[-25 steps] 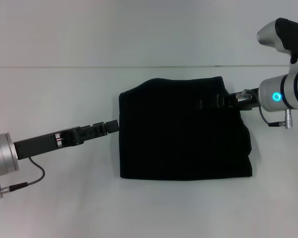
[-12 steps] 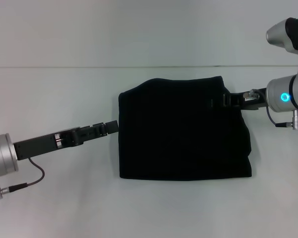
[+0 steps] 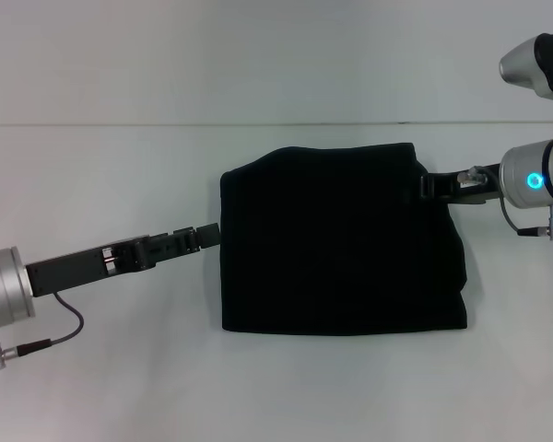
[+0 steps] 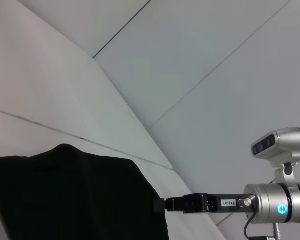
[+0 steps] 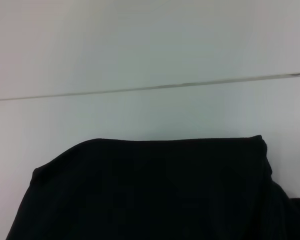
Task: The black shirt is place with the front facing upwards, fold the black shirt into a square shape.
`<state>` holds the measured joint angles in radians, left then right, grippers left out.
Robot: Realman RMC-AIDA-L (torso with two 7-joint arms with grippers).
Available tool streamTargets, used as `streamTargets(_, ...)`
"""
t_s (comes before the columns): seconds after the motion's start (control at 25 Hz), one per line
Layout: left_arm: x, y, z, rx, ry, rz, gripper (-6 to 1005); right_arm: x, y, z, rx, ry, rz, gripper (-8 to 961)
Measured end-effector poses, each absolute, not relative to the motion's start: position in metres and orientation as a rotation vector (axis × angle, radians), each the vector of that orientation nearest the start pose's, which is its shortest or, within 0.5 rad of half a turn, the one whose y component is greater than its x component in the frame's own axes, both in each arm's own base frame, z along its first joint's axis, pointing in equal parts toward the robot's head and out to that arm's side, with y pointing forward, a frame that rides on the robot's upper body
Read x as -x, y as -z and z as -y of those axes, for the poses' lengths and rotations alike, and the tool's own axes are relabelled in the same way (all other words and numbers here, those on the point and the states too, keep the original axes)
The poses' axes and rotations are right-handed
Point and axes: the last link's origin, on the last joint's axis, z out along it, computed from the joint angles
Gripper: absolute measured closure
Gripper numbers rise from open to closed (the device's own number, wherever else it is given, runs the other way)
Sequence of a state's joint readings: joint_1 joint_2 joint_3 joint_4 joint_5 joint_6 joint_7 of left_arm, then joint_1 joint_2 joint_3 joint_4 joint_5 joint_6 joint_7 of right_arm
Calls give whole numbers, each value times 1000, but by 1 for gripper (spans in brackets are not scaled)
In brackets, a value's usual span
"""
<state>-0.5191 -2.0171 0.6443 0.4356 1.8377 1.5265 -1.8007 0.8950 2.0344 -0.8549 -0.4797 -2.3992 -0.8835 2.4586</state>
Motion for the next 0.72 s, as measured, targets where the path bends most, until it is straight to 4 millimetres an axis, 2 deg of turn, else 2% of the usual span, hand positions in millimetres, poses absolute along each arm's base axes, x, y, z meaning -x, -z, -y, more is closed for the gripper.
streamTargets(0.12, 280, -4, -328, 2402, 1039, 1430, 119, -233, 21, -450, 2137, -207, -1468, 924)
streamTargets(0.32, 280, -4, -328, 2402, 1039, 1430, 126, -233, 16, -451, 2131, -228, -1470, 925)
streamTargets(0.72, 279, -5, -328, 2409, 1044, 1430, 125, -247, -10, -446, 2070, -356, -1510, 926)
